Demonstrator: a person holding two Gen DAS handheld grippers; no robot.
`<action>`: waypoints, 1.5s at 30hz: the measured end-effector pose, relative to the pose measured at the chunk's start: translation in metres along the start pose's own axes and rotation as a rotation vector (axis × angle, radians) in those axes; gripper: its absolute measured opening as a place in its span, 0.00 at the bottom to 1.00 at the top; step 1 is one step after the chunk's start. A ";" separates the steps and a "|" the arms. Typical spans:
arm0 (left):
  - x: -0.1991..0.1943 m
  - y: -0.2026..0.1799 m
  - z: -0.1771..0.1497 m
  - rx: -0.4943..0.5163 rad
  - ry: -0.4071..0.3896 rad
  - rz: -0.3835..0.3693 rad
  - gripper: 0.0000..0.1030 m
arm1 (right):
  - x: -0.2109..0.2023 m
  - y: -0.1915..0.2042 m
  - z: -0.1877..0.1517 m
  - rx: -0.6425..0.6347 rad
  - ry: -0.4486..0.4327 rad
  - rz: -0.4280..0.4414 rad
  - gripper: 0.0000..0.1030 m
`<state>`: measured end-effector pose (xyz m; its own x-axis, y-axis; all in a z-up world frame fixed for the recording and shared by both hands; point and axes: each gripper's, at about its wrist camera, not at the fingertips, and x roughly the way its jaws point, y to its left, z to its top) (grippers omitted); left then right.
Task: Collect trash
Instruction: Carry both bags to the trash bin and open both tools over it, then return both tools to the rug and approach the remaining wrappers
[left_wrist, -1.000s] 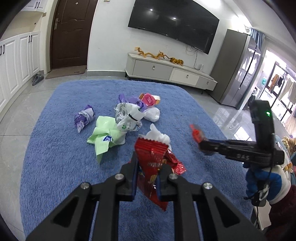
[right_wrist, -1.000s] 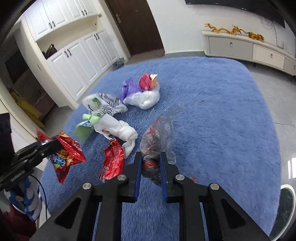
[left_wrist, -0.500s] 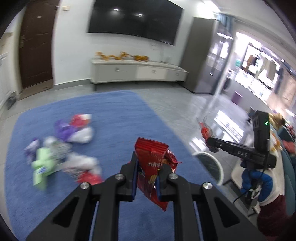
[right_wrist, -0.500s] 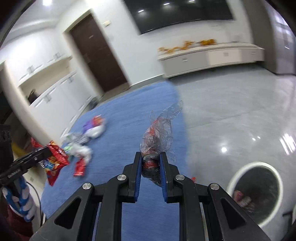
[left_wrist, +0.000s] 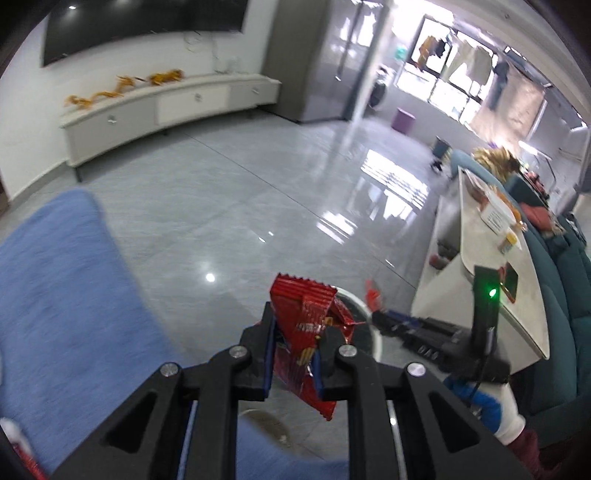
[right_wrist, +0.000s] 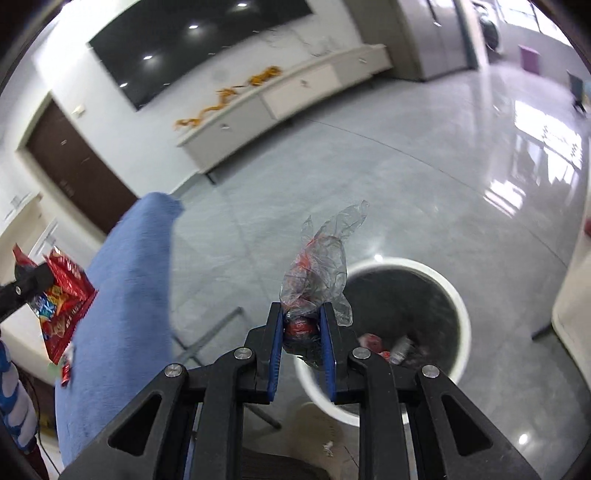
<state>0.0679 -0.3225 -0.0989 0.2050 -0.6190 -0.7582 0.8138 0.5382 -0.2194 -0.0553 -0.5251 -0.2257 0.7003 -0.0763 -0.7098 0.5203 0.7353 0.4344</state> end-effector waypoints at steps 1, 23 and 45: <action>0.014 -0.007 0.004 0.006 0.012 -0.013 0.15 | 0.003 -0.008 0.000 0.011 0.007 -0.010 0.21; 0.045 -0.033 0.002 0.000 -0.003 0.008 0.53 | -0.009 -0.033 0.002 0.064 -0.013 -0.101 0.42; -0.137 0.029 -0.070 -0.039 -0.361 0.358 0.69 | -0.109 0.119 0.013 -0.203 -0.199 -0.019 0.48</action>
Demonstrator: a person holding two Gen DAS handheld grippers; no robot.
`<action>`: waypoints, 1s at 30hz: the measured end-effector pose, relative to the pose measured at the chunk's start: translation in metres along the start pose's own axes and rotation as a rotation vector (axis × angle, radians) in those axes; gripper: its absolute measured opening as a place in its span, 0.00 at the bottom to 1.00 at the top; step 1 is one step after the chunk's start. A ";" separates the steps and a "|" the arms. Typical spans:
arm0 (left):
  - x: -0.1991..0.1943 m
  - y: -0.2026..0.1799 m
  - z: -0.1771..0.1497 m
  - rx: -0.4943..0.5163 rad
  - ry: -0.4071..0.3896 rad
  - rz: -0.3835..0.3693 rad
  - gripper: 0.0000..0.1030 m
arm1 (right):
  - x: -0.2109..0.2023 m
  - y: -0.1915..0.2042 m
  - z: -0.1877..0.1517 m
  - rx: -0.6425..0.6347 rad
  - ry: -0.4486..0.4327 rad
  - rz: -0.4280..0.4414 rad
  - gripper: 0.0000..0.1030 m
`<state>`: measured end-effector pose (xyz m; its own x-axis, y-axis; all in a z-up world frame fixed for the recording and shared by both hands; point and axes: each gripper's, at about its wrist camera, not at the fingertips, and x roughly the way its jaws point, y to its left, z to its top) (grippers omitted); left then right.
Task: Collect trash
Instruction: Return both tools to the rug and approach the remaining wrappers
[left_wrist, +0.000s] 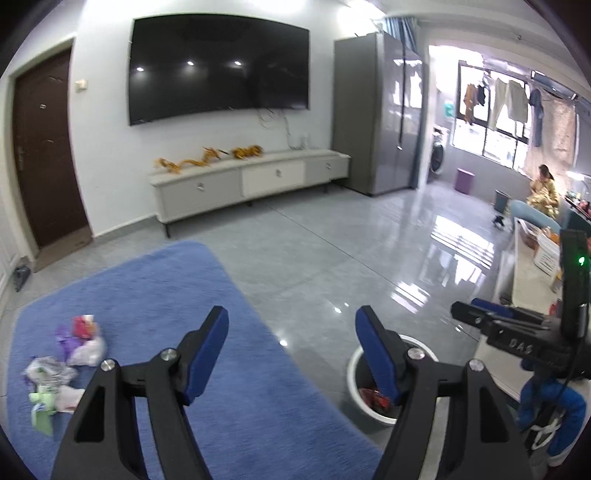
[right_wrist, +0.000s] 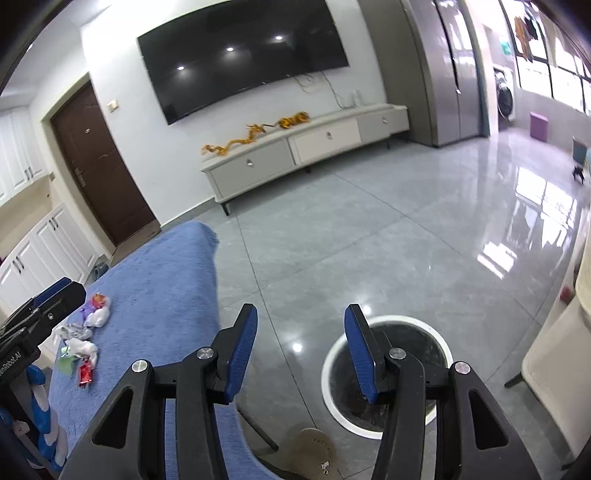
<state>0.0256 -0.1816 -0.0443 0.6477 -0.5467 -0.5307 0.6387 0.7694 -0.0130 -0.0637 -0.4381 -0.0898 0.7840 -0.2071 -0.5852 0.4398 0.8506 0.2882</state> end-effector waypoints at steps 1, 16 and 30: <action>-0.005 0.005 -0.001 -0.004 -0.007 0.014 0.71 | -0.002 0.005 0.001 -0.009 -0.004 0.002 0.48; -0.057 0.092 -0.027 -0.134 -0.079 0.081 0.75 | -0.026 0.095 0.010 -0.167 -0.025 -0.009 0.56; -0.081 0.207 -0.075 -0.292 -0.077 0.205 0.75 | -0.024 0.211 0.011 -0.326 -0.013 0.118 0.56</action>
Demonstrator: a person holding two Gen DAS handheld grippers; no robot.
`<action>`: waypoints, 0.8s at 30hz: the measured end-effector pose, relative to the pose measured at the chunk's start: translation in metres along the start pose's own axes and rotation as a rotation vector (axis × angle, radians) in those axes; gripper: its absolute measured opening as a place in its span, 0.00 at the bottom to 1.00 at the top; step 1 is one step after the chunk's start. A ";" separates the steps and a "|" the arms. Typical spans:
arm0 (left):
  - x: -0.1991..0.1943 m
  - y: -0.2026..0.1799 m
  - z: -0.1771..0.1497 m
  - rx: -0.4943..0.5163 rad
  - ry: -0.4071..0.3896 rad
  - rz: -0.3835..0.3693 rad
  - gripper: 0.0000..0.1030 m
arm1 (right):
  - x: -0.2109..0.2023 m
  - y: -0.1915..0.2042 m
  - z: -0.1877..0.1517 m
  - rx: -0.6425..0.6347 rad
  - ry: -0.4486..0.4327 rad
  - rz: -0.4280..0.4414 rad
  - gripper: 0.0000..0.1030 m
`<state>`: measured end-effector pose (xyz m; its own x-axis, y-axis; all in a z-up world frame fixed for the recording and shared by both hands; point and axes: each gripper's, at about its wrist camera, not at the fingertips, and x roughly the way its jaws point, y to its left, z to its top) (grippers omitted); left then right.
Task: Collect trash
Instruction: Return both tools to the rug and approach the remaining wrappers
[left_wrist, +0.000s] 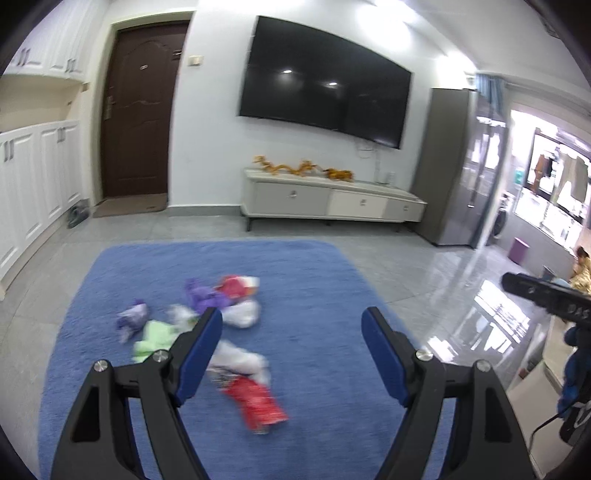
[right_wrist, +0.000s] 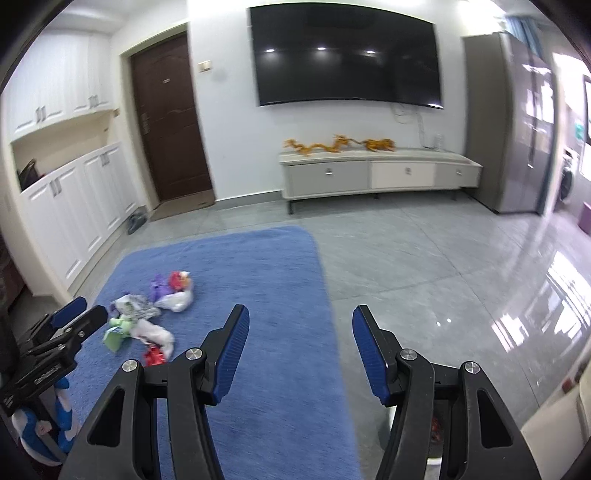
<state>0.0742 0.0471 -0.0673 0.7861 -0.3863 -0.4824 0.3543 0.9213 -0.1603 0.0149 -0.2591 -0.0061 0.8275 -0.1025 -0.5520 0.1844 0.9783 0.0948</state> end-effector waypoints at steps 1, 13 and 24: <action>0.002 0.013 -0.001 -0.010 0.004 0.022 0.75 | 0.005 0.008 0.002 -0.013 0.003 0.014 0.56; 0.040 0.148 -0.035 -0.101 0.131 0.189 0.74 | 0.104 0.112 -0.011 -0.154 0.180 0.245 0.56; 0.102 0.163 -0.051 -0.146 0.279 0.047 0.74 | 0.180 0.184 -0.084 -0.245 0.444 0.417 0.56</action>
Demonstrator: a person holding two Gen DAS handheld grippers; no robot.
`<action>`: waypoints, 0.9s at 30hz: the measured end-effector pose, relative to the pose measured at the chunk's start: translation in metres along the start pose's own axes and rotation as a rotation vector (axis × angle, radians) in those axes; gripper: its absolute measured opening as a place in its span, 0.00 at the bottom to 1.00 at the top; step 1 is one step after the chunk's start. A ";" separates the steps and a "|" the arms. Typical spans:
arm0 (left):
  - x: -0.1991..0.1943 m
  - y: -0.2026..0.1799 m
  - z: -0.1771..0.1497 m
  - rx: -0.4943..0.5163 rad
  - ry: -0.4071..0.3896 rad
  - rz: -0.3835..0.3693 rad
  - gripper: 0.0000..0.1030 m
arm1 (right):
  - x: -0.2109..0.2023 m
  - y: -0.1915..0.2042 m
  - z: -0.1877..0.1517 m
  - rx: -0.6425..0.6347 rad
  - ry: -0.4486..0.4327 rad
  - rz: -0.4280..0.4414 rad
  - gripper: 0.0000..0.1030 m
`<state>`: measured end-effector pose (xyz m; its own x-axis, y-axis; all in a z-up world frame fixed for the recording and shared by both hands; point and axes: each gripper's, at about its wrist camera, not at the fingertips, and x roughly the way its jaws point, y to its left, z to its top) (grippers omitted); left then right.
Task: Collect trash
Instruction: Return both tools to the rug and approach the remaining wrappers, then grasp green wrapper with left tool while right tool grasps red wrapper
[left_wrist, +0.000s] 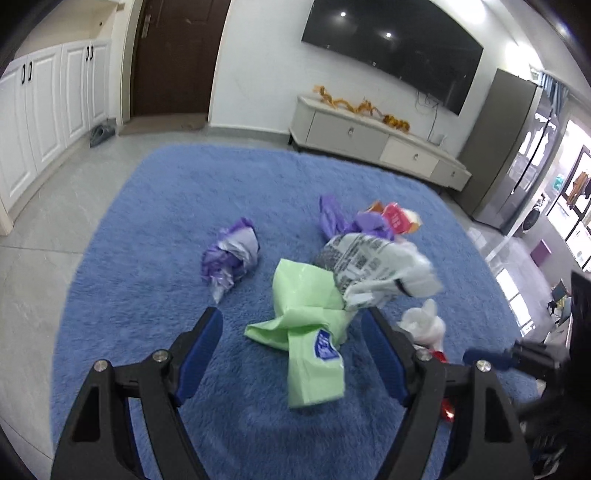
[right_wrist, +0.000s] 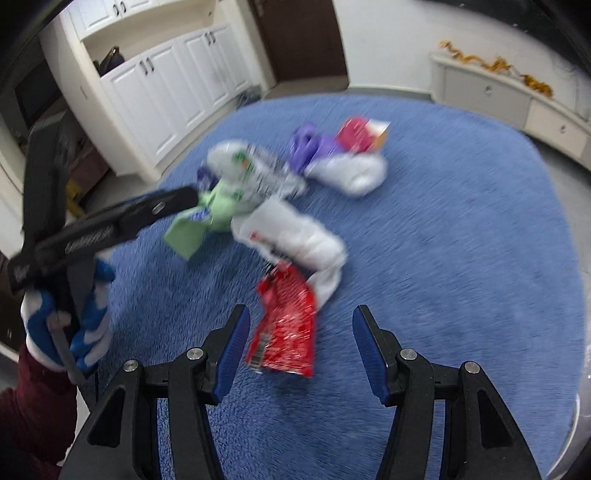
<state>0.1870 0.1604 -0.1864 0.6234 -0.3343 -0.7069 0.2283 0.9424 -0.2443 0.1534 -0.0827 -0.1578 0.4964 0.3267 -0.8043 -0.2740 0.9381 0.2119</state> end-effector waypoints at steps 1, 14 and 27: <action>0.006 -0.001 0.000 0.003 0.012 -0.005 0.74 | 0.005 0.003 -0.002 -0.010 0.013 0.006 0.56; 0.009 -0.009 -0.015 0.020 0.022 -0.003 0.47 | -0.002 0.001 -0.026 -0.015 0.033 0.067 0.28; -0.056 -0.006 -0.045 -0.027 -0.041 0.009 0.24 | -0.039 0.005 -0.057 -0.049 -0.015 0.115 0.23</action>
<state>0.1175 0.1738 -0.1751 0.6557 -0.3249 -0.6816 0.2026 0.9453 -0.2557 0.0862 -0.0971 -0.1571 0.4711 0.4342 -0.7678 -0.3698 0.8875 0.2750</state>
